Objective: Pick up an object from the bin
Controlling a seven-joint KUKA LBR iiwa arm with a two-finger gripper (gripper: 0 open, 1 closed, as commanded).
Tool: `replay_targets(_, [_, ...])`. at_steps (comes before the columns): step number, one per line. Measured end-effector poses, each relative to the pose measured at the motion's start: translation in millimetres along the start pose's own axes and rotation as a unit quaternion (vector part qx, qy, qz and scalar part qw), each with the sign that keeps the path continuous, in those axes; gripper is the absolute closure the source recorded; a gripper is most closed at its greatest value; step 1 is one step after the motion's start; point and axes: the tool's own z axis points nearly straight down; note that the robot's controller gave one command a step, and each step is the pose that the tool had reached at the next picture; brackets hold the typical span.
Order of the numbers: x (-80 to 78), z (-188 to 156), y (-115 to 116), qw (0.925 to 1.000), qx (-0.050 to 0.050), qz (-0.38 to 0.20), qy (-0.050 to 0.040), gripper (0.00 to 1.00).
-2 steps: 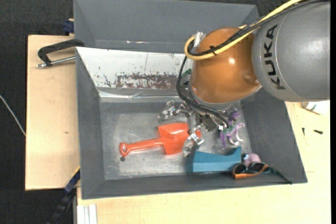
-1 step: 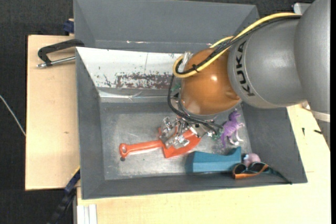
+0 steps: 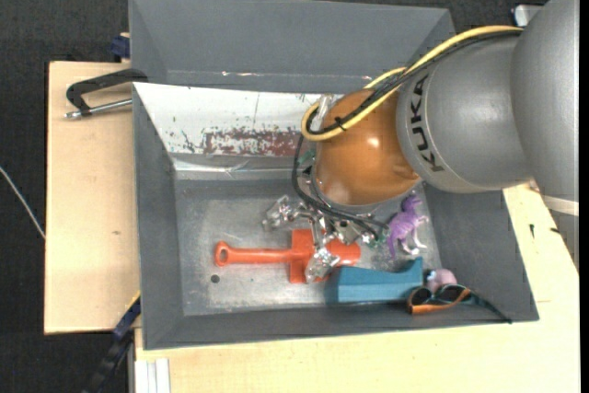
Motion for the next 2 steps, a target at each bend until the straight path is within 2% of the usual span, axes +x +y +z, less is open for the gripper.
replay_targets(1, [0.6,-1.9,0.8,1.0,-0.001,0.0,0.0036,1.0])
replay_targets(2, [0.6,-1.9,0.8,1.0,-0.002,0.0,0.0036,1.0])
